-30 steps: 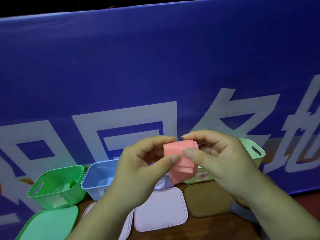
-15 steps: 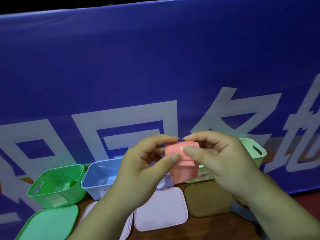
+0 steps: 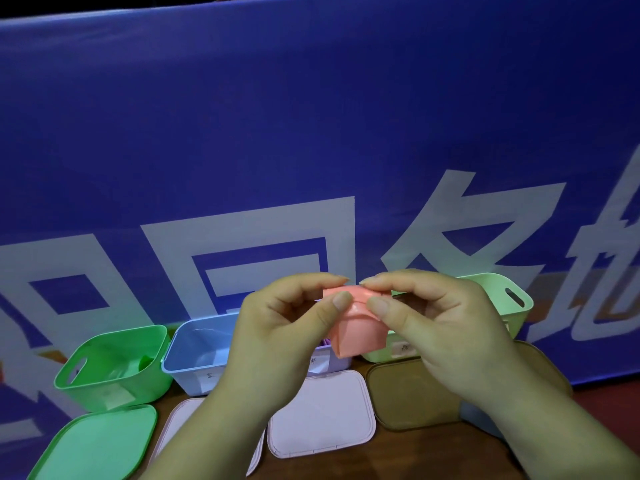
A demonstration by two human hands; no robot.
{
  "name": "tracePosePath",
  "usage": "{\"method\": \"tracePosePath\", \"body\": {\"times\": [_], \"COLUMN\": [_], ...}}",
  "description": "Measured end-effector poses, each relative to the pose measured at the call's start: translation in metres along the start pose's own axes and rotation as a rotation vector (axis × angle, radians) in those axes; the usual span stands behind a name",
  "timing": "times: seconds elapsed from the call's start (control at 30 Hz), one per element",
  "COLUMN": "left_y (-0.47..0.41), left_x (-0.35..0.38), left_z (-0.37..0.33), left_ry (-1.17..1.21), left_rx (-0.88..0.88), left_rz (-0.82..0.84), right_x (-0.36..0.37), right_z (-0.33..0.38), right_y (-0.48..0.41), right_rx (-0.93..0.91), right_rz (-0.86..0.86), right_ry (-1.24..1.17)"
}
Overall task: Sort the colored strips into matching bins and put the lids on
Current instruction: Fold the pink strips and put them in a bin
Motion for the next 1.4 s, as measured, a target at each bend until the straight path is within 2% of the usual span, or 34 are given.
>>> {"method": "tracePosePath", "body": {"times": [0.17,0.33,0.43,0.57,0.73,0.87,1.03,1.23,1.4], "left_y": [0.003,0.013,0.017,0.021,0.025,0.027,0.023,0.008,-0.003], "left_x": [0.000,-0.001,-0.006,-0.015,-0.030,-0.046,-0.060,-0.062,-0.039], "left_z": [0.003,0.012,0.020,0.034,0.051,0.069,0.095,0.127,0.153], "left_ry": [-0.048,-0.030,-0.042,-0.034,0.076,0.113,0.133,0.155,0.086], "left_rx": [-0.026,-0.007,0.006,-0.096,-0.228,-0.311,-0.343,-0.294,-0.350], "left_rz": [0.048,0.125,0.086,0.042,-0.007,0.004,0.086,0.161,0.222], "right_x": [0.001,0.002,0.009,0.024,0.048,0.071,0.090,0.097,0.083], "right_z": [0.001,-0.006,-0.013,-0.025,-0.034,-0.053,-0.072,-0.100,-0.137], "right_y": [0.002,0.003,0.003,0.003,0.006,0.008,0.007,0.006,0.005], "right_rx": [-0.015,0.079,0.145,0.159,0.051,0.077,0.169,0.301,0.495], "right_rz": [0.007,-0.036,-0.002,0.012,0.080,0.097,0.024,-0.079,-0.119], "right_ry": [0.015,-0.051,-0.099,-0.081,-0.023,-0.030,-0.100,-0.130,-0.225]}}
Point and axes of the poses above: each hand's wrist, its own y-axis away from the middle knuckle, its own x-axis out of the palm, z = x × y, the point moved 3 cm from there along -y, towards the middle knuckle, and after that the axes turned 5 degrees about -y, right-handed, at the moved point
